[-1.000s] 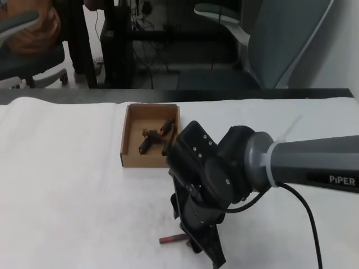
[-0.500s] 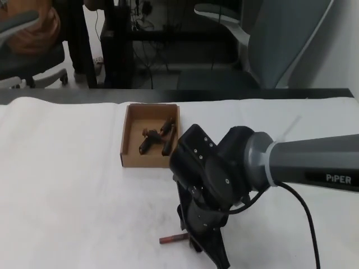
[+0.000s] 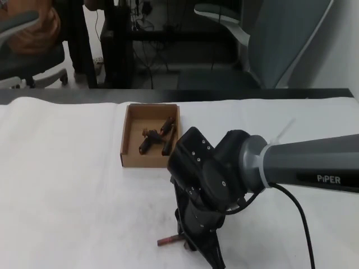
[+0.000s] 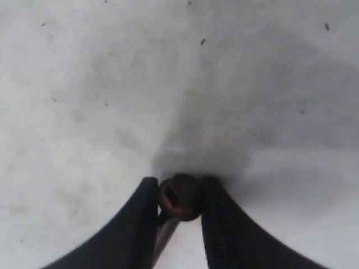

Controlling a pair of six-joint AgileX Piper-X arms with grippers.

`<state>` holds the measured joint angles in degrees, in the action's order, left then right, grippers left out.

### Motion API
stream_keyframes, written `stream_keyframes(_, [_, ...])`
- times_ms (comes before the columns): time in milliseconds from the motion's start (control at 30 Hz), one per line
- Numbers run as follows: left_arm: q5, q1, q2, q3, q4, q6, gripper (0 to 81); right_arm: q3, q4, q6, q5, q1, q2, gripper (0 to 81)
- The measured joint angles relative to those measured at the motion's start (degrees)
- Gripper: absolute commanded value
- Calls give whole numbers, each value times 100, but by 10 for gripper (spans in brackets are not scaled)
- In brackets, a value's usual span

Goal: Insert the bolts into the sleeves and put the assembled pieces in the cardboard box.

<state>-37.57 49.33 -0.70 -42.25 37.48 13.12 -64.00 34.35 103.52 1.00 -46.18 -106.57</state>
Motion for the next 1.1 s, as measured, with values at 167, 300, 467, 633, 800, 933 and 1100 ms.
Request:
stream_keyframes(167, [197,0,0,0,51,24,18,13,-1005,-1044,333,37,-13,6])
stream_keyframes(300, [845,0,0,0,242,39,18,26,-1910,-2543,613,244,259,6])
stream_keyframes(467, [1720,0,0,242,434,20,18,26,-2029,-5430,607,609,1218,6])
stream_keyframes(633, [2529,0,56,1162,419,-355,18,26,-1426,-7519,657,598,2462,6])
stream_keyframes(800, [3104,0,613,2061,-690,-804,18,16,-944,-8937,669,131,3866,6])
stream_keyframes(933, [3230,0,1182,2502,-2075,-1061,18,11,-688,-9345,858,-499,4480,6])
stream_keyframes(1100, [3610,0,2118,2683,-3042,-1380,18,11,-375,-9789,1291,-1231,4505,6])
